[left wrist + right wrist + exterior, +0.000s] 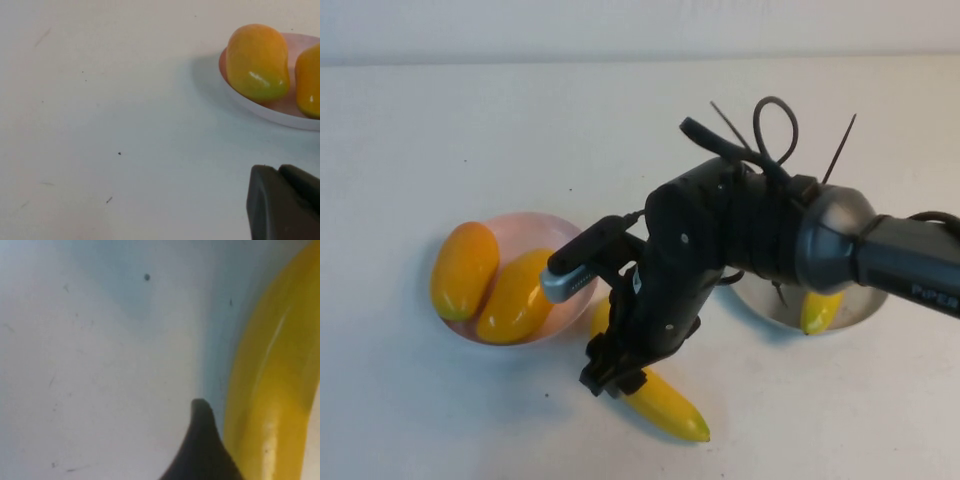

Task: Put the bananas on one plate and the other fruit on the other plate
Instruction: Put another type of fruit in the right plate

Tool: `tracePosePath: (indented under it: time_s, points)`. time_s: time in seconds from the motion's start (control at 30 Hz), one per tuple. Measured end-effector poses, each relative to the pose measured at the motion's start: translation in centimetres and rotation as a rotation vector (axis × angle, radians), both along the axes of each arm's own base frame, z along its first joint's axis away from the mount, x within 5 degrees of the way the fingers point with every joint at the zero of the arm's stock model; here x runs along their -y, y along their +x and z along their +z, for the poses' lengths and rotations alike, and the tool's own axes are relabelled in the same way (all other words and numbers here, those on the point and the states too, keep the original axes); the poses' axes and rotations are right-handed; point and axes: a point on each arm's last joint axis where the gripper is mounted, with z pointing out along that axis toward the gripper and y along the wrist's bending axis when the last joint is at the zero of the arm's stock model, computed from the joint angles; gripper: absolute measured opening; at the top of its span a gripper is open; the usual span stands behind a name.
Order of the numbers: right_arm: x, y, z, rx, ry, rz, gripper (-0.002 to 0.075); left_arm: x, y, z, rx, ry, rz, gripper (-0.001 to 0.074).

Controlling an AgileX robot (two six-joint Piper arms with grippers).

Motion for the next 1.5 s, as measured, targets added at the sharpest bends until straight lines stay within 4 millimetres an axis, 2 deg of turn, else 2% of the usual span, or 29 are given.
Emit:
tracePosePath:
  time_s: [0.13,0.27,0.43,0.5,0.6,0.7,0.8,0.9,1.03,1.13,1.3,1.5]
  points:
    - [-0.4,0.4,-2.3,-0.034,-0.039,0.0,0.0447,0.0,0.0,0.0,0.0,0.0,0.0,-0.0001]
    - [-0.6,0.5,-3.6,-0.052,-0.06,-0.001,0.0436,0.0,0.0,0.0,0.0,0.0,0.0,-0.0001]
    - [-0.6,0.7,-3.8,-0.041,-0.065,0.002,0.0306,0.0,0.0,0.0,0.0,0.0,0.0,-0.0001]
    - [-0.5,0.6,-3.8,-0.041,-0.069,0.004,0.03,0.0,0.0,0.0,0.0,0.0,0.0,-0.0001]
    - [-0.2,0.4,-2.6,-0.03,-0.063,0.001,0.03,0.0,0.0,0.0,0.0,0.0,0.0,-0.0001]
    - [0.8,0.4,0.5,0.02,-0.02,-0.07,0.03,0.0,0.0,0.0,0.0,0.0,0.0,-0.0002]
    - [3.2,1.6,3.3,0.076,-0.008,-0.236,0.03,0.0,0.0,0.0,0.0,0.0,0.0,-0.0002]
    - [6.8,4.3,4.0,0.127,-0.056,-0.394,0.03,0.0,0.0,0.0,0.0,0.0,0.0,-0.0002]
    - [10.5,7.2,3.5,0.131,-0.088,-0.533,0.03,0.0,0.0,0.0,0.0,0.0,0.0,-0.0002]
    - [12.0,8.6,2.9,0.127,-0.073,-0.591,0.03,0.0,0.0,0.0,0.0,0.0,0.0,-0.0001]
    - [12.0,10.0,0.7,0.095,-0.034,-0.642,0.03,0.0,0.0,0.0,0.0,0.0,0.0,-0.0001]
    - [11.4,10.6,-1.7,0.061,-0.04,-0.648,0.0308,0.0,0.0,0.0,0.0,0.0,0.0,-0.0002]
